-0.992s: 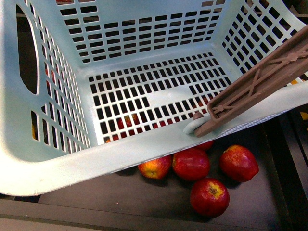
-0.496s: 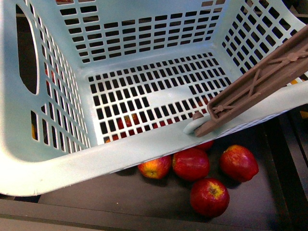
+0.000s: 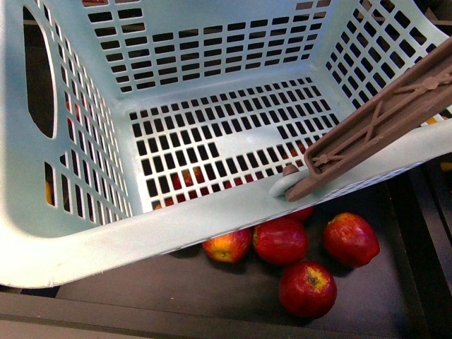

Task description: Pick lemon and mango into basket

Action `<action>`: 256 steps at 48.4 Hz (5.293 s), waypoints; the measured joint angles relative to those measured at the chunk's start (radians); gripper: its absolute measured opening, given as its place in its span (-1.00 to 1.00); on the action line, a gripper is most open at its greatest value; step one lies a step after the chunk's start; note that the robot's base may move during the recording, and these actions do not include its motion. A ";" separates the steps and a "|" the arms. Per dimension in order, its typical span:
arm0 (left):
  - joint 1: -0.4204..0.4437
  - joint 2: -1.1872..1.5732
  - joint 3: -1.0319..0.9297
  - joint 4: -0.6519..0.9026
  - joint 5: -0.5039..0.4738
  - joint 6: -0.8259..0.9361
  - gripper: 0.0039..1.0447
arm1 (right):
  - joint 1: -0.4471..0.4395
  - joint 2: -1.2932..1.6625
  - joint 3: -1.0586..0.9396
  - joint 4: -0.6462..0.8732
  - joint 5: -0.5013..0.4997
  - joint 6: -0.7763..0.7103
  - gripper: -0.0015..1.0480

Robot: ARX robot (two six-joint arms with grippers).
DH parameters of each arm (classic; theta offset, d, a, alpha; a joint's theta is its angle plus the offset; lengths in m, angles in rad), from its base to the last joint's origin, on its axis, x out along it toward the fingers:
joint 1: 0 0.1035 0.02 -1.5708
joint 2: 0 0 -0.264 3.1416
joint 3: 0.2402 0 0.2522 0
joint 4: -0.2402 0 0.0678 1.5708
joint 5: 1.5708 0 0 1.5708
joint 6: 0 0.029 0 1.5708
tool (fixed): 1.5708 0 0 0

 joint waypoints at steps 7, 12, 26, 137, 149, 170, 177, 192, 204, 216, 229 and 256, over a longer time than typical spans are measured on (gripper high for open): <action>0.000 0.000 0.000 0.000 0.000 0.000 -0.92 | 0.000 0.000 0.000 0.000 0.001 0.002 0.02; 0.000 0.000 0.000 0.000 0.000 0.000 -0.92 | 0.000 0.000 0.000 0.003 0.001 0.003 -0.01; 0.000 0.000 0.000 0.000 0.000 0.000 -0.92 | -0.016 -0.018 -0.029 0.032 0.001 0.037 -0.02; -0.002 0.001 -0.002 0.000 0.000 0.002 -0.92 | 0.270 -1.710 -1.120 0.494 0.367 0.386 -0.08; 0.001 0.001 -0.002 0.000 -0.008 0.002 -0.92 | 0.335 -1.832 -1.297 0.518 0.430 0.370 -0.92; 0.001 0.001 -0.002 0.000 0.002 0.000 -0.92 | 0.458 -2.058 -1.455 0.451 0.548 0.365 -0.96; 0.001 0.001 -0.002 0.000 -0.004 0.001 -0.92 | 0.460 -2.141 -1.485 0.399 0.548 0.365 -0.96; 0.001 0.001 -0.002 0.000 -0.003 0.001 -0.92 | 0.460 -2.163 -1.494 0.392 0.548 0.364 0.20; -0.010 0.001 -0.002 0.000 0.006 0.003 -0.92 | 0.460 -2.163 -1.495 0.392 0.554 0.364 0.83; -0.009 0.001 -0.002 0.001 0.007 -0.002 -0.92 | 0.460 -2.164 -1.496 0.392 0.552 0.364 0.83; -0.001 0.001 -0.002 0.000 -0.007 0.003 -0.92 | 0.461 -2.165 -1.497 0.392 0.550 0.364 0.83; -0.001 0.001 -0.002 0.000 -0.004 0.003 -0.92 | 0.462 -2.164 -1.497 0.391 0.550 0.364 0.83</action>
